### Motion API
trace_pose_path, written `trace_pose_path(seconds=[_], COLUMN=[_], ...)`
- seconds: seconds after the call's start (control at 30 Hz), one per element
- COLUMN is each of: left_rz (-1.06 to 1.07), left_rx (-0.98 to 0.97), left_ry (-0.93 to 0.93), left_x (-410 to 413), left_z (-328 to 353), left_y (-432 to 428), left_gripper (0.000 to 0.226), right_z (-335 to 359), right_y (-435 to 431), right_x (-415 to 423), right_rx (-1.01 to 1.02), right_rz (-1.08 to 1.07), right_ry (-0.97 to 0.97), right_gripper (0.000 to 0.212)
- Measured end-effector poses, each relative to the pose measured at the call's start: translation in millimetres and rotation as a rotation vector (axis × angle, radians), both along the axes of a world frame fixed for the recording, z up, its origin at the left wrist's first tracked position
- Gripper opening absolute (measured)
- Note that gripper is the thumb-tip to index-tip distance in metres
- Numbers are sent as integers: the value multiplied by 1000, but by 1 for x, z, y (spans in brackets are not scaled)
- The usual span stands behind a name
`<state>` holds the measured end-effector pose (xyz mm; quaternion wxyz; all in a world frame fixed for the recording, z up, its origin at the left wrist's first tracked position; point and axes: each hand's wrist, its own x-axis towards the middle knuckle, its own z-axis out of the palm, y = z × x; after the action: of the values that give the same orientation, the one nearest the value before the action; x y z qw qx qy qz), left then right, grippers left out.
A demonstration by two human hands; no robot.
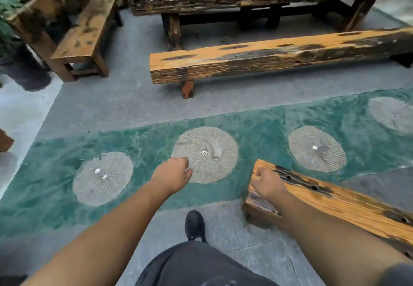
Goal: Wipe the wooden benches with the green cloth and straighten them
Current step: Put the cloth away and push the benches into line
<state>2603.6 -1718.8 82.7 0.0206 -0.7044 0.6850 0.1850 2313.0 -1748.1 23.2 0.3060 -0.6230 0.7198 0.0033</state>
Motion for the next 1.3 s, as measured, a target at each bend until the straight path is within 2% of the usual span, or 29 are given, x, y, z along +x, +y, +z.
trace_pose_path(seconds=[0.1,0.27,0.4,0.57,0.73,0.87,1.07,1.23,1.3], left_rz=[-22,-282,-533,-771,-1000,-1235,-1755,-2218,-2333], left_rx=[21,51,95,103,115,110,193,225,231], left_ry=[19,-3,-31,-130,-135,-158,-151,-144,-131], left_x=[11,-30,-91,-177,-271,-361,-496,-577,-599], left_z=[4,7,-2,-16,-16,-18,-29,-61,-75], left_y=[-94,-230,-330,-456,-546,-582,-556,-531,-526], left_gripper=[27,28,28,25,23,22,20,22,22], right_z=[-2,-14,-32,-61,-56,-44,-32,-49,-58], right_y=[-53,-108,-155,-234,-297,-317,-281,-268,-276], right_x=[4,-8,-40,-90,-126,-158,-183,-150,-140], right_rx=[41,125,187,191,189,136,216,345,370], right_rz=[-144,-368,-567,-782,-1044,-1251,-1580,-2031,-2189], right_ry=[-21,-42,-79,-112,-188,-216,-68,-87,-103], right_gripper=[27,31,37,34,32,32,42,41,41])
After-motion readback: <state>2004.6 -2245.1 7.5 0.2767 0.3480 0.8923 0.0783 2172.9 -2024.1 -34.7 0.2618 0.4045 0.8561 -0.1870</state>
